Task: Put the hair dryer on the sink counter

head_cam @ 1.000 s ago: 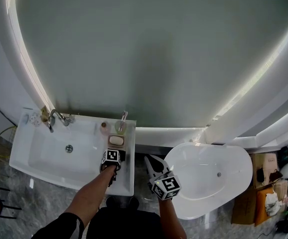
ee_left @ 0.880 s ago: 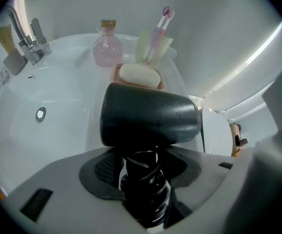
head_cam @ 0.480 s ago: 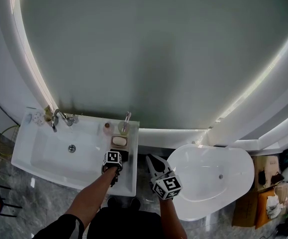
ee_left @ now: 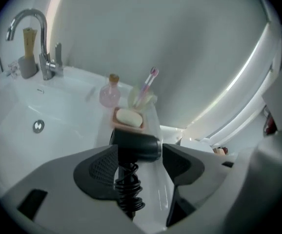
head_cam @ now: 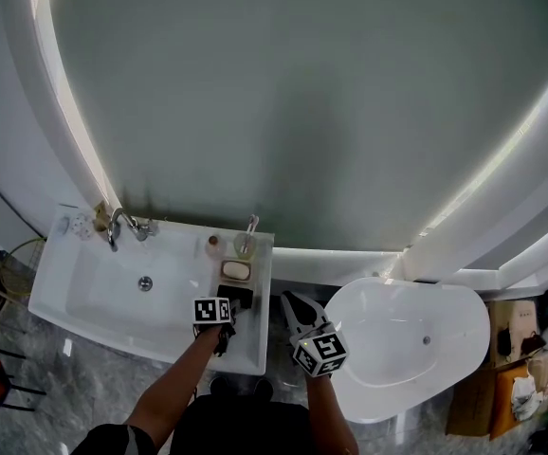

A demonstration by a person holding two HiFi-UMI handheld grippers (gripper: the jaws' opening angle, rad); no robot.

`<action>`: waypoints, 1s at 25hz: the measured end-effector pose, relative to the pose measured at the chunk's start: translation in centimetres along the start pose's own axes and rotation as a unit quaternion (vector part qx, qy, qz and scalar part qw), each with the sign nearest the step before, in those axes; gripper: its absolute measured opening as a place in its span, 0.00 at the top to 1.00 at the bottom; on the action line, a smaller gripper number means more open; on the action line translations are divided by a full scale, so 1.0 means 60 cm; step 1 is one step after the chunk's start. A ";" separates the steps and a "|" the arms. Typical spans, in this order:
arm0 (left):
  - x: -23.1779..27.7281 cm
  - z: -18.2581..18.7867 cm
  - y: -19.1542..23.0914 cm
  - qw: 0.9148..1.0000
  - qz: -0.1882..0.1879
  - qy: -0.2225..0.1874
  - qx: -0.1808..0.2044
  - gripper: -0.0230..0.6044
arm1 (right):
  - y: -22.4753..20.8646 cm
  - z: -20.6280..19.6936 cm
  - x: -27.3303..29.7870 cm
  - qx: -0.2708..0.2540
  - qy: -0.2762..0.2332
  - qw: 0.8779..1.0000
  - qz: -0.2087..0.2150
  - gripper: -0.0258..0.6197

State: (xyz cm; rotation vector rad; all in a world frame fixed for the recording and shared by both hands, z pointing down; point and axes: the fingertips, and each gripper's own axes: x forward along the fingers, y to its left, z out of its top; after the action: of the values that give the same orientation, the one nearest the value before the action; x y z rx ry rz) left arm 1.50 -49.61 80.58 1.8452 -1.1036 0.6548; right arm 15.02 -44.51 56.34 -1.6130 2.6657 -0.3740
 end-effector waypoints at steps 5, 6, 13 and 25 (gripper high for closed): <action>-0.136 0.109 -0.041 0.982 -0.039 -0.173 0.070 0.51 | 0.007 0.007 0.009 -0.012 -0.008 1.000 0.003 0.91; -0.171 0.123 -0.054 0.974 -0.054 -0.205 0.082 0.51 | 0.009 0.007 0.010 -0.018 -0.010 1.000 0.002 0.91; -0.372 0.146 -0.129 0.902 -0.097 -0.377 0.186 0.51 | 0.026 0.008 0.012 -0.033 -0.020 0.999 0.011 0.91; -0.448 0.109 -0.140 0.854 -0.092 -0.443 0.256 0.51 | 0.043 0.004 0.004 -0.056 -0.052 0.997 0.005 0.91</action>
State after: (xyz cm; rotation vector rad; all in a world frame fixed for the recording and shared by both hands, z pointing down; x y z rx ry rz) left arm -3.65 -41.84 53.19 2.8146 -1.3581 -0.0940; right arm 12.67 -43.64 55.63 -1.5993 2.6603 -0.1380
